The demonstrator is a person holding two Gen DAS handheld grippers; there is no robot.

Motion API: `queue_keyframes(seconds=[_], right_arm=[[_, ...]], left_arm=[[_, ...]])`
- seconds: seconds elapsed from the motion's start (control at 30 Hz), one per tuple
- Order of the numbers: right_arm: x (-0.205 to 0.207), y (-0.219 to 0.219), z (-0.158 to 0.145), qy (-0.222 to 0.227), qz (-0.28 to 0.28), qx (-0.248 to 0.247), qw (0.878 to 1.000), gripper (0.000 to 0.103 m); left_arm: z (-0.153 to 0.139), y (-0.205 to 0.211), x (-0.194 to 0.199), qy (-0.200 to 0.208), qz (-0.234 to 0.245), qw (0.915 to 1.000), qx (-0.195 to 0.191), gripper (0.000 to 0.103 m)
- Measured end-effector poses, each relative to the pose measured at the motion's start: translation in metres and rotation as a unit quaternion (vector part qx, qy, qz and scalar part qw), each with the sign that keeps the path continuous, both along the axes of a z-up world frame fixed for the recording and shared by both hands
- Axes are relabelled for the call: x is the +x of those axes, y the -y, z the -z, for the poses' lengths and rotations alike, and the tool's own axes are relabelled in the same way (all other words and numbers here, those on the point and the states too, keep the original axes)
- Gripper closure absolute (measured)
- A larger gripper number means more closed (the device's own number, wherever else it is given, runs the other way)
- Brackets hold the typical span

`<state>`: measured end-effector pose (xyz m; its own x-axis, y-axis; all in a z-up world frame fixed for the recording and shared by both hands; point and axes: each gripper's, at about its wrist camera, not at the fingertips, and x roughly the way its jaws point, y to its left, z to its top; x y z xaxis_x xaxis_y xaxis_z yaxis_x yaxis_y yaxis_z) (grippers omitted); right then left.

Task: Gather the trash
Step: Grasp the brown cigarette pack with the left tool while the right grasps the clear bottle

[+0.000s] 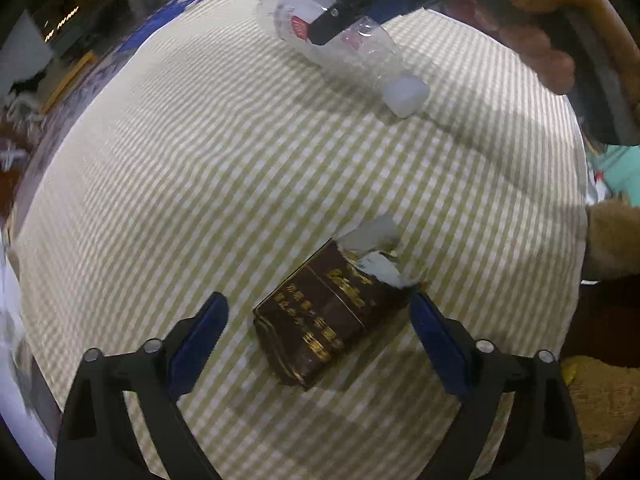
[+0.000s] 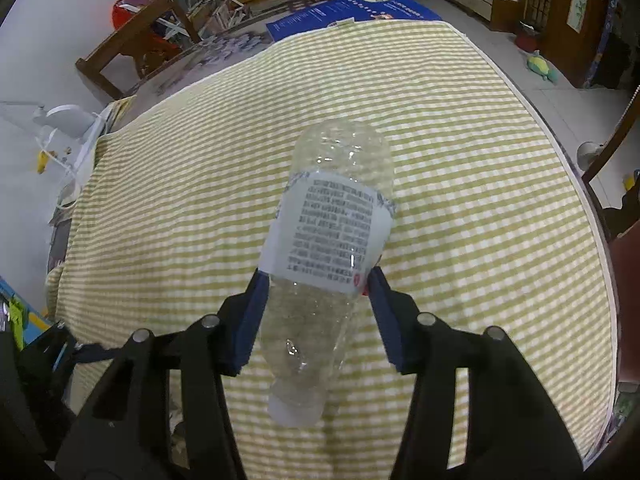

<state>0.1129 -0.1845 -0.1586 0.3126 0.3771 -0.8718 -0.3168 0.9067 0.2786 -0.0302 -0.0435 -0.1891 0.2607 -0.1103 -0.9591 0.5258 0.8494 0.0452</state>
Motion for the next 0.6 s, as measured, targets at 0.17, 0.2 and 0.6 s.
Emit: queue_keyframes(seconds=[0.17,0.2,0.6], right_arm=[[-0.018,0.012,-0.016,0.024,-0.004,0.005,1.0,0.053],[-0.023,0.014,-0.021,0.033,-0.005,0.007,0.999,0.053],[-0.048,0.052,-0.082,0.117,0.014,0.051,0.992,0.053]], left_arm=[[-0.005,0.004,0.003,0.01,-0.02,0.9996,-0.019,0.039],[-0.007,0.003,0.004,0.015,-0.035,0.999,-0.025,0.042],[-0.069,-0.031,0.038,0.05,-0.259,0.9509,-0.161,0.074]])
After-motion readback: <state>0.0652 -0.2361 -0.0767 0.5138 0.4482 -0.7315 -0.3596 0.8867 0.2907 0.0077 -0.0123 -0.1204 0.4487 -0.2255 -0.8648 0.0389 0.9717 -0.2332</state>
